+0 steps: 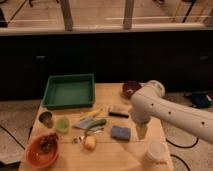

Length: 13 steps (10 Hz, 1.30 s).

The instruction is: Wipe tray with sponge

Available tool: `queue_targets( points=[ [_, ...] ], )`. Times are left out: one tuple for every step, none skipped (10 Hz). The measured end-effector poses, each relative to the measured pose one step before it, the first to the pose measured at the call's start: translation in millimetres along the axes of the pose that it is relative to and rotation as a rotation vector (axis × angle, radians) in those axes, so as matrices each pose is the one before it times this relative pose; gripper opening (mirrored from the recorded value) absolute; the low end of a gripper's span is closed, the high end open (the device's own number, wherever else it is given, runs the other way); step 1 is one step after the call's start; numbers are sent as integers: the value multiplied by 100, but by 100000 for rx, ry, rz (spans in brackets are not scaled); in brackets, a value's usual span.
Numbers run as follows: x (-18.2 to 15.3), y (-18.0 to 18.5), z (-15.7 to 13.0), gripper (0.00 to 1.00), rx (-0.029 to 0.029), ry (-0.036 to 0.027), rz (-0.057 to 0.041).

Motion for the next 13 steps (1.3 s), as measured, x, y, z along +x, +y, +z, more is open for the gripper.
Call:
queue_targets(
  points=[
    [-222,-9,265,80,-21,-468,-157],
    [-101,22,325,80,-94,-457,112],
    [-417,-170,503,80,-33,-677,-300],
    [-374,-124,465,80,-163,-468,-275],
    [-195,-118,264,80,83,-251,41],
    [-269,-28,423,80,-217,-520,125],
    [-271,-45,515,80,-228,-634,-196],
    [-83,-30,569,80,-42,-394,-58],
    [-199,64,742,80,-424,-950,37],
    [-161,-101,465,80,-182,-673,74],
    [-71,-7,325,80,-217,-530,107],
    [-112,-32,498,80,-409,-882,288],
    [-33,5,395,80,-417,-676,259]
  ],
)
